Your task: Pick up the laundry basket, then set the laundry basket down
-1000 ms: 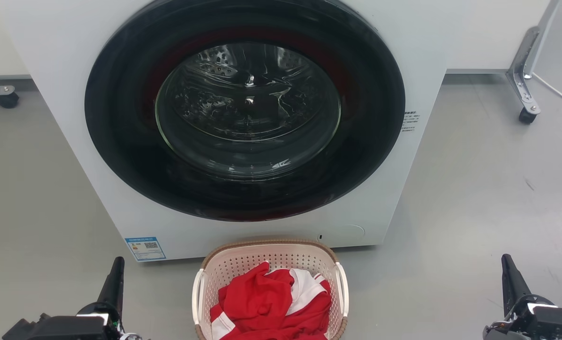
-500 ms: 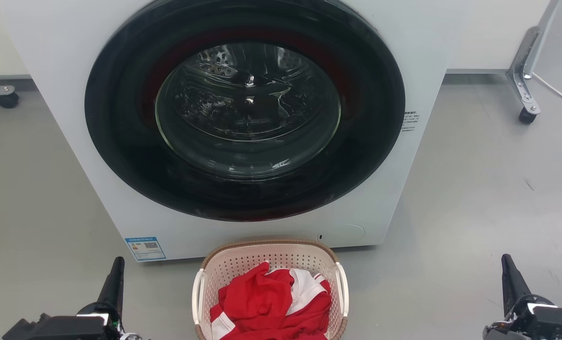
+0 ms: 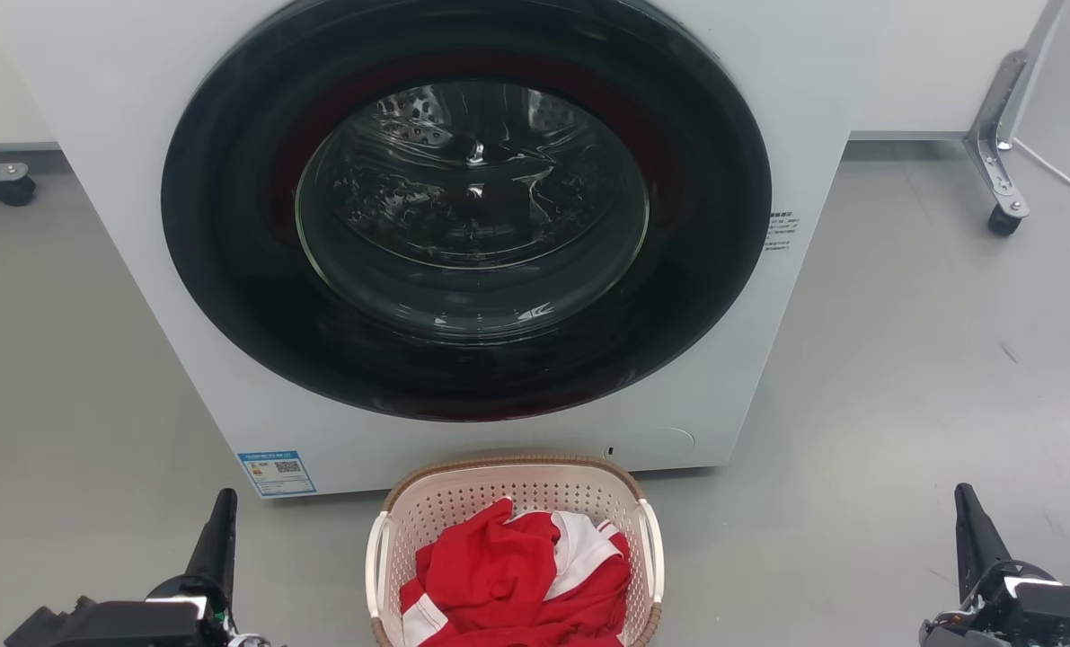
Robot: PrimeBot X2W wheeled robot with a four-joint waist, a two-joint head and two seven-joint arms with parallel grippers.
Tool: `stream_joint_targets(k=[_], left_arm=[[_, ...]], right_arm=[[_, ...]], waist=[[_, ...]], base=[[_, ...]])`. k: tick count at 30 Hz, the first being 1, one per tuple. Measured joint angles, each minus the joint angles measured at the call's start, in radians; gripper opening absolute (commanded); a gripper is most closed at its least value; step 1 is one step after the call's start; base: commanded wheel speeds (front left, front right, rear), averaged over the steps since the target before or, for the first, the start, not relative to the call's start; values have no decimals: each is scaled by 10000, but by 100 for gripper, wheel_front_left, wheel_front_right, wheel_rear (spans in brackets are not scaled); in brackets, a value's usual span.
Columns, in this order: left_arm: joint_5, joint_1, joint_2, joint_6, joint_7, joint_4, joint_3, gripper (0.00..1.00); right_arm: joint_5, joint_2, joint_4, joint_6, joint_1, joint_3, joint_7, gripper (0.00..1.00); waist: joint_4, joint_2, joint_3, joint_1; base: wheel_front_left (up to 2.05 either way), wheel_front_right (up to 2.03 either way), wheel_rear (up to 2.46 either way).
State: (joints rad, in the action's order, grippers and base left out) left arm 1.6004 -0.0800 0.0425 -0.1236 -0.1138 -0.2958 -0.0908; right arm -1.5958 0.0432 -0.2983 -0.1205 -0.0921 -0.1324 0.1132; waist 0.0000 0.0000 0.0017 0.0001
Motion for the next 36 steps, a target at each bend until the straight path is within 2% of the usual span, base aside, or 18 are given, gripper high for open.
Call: stream_joint_targets(k=[36], left_arm=[[0,0,-2,0,0,2,0,0]], right_arm=[[0,0,2,0,0,0,0,0]], waist=[[1,0,1,0]], base=[[0,0,0]])
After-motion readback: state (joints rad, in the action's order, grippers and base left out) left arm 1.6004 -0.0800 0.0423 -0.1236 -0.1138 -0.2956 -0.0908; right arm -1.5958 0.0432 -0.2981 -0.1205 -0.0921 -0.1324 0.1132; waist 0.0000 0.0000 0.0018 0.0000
